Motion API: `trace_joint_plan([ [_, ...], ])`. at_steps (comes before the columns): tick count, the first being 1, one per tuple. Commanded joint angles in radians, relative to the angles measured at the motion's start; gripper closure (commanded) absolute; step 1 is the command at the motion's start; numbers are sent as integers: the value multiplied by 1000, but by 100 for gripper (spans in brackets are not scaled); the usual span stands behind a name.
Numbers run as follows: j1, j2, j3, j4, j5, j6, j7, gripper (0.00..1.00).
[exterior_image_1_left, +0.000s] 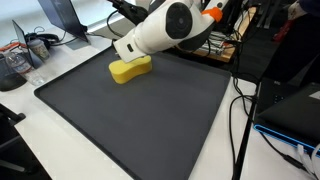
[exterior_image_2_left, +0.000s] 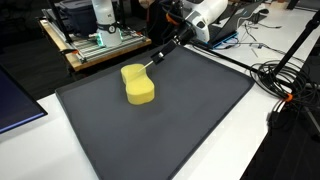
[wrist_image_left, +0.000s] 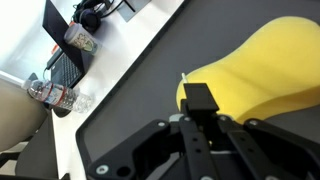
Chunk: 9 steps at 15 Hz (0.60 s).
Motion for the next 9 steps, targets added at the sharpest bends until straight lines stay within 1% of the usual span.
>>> trace_joint_plan([
  [1,-66,16,18,104,19,-138,-97,97],
  [5,-108,46,14,151,30,-241,-171,97],
  [8,-153,93,18,152,96,-260,-189,97],
  [9,-109,52,3,133,52,-228,-155,97],
])
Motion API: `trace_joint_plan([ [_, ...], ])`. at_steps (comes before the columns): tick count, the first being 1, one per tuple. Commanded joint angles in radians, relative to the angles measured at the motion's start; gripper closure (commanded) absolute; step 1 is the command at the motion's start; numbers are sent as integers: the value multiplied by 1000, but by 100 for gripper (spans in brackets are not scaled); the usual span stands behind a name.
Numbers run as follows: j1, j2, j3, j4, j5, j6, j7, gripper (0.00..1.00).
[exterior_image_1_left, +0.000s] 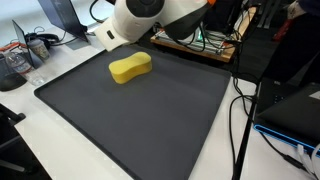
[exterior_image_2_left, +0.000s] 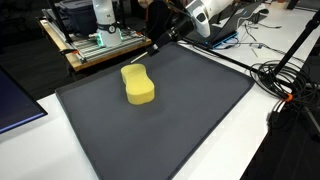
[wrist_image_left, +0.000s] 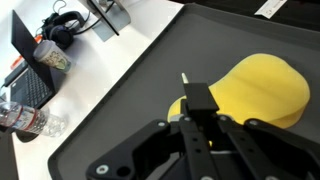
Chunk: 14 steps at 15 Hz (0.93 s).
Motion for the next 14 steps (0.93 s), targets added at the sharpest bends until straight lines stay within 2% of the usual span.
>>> trace_joint_plan([
  [1,-10,7,1,2,2,-3,0,87],
  [5,-5,6,5,2,3,-3,2,87],
  [6,-4,6,6,2,3,-3,2,97],
  [14,-144,70,30,108,105,-184,-164,97],
])
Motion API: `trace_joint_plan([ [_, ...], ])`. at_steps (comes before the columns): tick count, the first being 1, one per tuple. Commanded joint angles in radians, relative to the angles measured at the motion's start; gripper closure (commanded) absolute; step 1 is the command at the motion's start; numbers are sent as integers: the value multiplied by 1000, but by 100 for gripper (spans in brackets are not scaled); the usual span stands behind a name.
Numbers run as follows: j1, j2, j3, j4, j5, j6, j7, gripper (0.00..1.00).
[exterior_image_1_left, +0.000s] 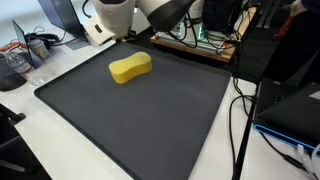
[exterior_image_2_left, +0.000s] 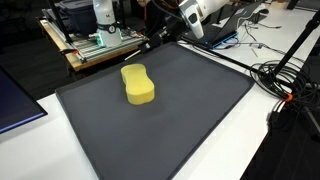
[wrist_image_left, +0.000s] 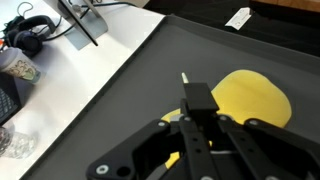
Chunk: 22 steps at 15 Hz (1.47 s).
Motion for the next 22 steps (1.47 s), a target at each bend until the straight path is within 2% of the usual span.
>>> trace_joint_plan([
  [1,-76,51,22,75,75,-92,-91,97],
  [5,-124,99,35,93,192,-98,-152,97],
  [8,-148,123,32,67,291,-33,-156,97],
  [11,-174,133,21,46,345,55,-163,97],
  [14,-206,136,29,44,332,83,-235,97],
  [15,-190,108,15,65,324,64,-175,87],
  [22,-204,107,19,64,325,64,-217,87],
])
